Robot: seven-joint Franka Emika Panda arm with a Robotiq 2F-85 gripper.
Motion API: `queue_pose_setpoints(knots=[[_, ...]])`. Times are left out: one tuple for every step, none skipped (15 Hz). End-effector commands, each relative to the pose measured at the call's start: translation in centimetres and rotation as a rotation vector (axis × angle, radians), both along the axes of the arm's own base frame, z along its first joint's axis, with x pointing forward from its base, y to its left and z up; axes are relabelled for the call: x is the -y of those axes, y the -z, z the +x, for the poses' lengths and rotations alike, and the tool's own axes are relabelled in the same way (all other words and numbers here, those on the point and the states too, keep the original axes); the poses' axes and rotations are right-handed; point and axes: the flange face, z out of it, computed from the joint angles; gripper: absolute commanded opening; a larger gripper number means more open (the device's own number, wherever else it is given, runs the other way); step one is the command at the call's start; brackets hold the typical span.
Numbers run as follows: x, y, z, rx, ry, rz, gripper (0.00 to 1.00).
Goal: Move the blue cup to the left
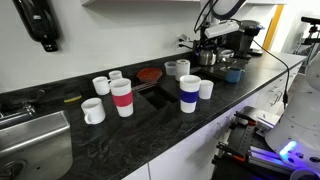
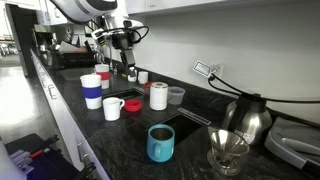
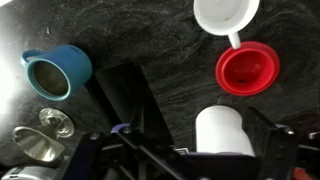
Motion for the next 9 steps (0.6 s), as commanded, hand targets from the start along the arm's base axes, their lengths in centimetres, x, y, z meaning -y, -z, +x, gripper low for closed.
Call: queue_pose_setpoints(knots=[[5.2, 0.2, -0.4, 0.042, 0.200, -0.027, 1.00], [6.9, 0.3, -0.8, 0.048, 0.262, -0.042, 1.00], [8.6, 0.4, -1.4, 0.051, 0.325, -0.054, 1.00], [10.1, 0.6, -1.9, 0.051, 0.389, -0.065, 1.00], [11.2, 0.8, -2.4, 0.049, 0.453, -0.077, 1.00], [10.2, 0.7, -2.7, 0.037, 0.373, -0.050, 1.00], [10.8, 0.8, -2.9, 0.035, 0.393, -0.052, 1.00], [10.7, 0.8, -2.9, 0.035, 0.388, -0.051, 1.00], [10.4, 0.8, -2.7, 0.035, 0.381, -0.051, 1.00]])
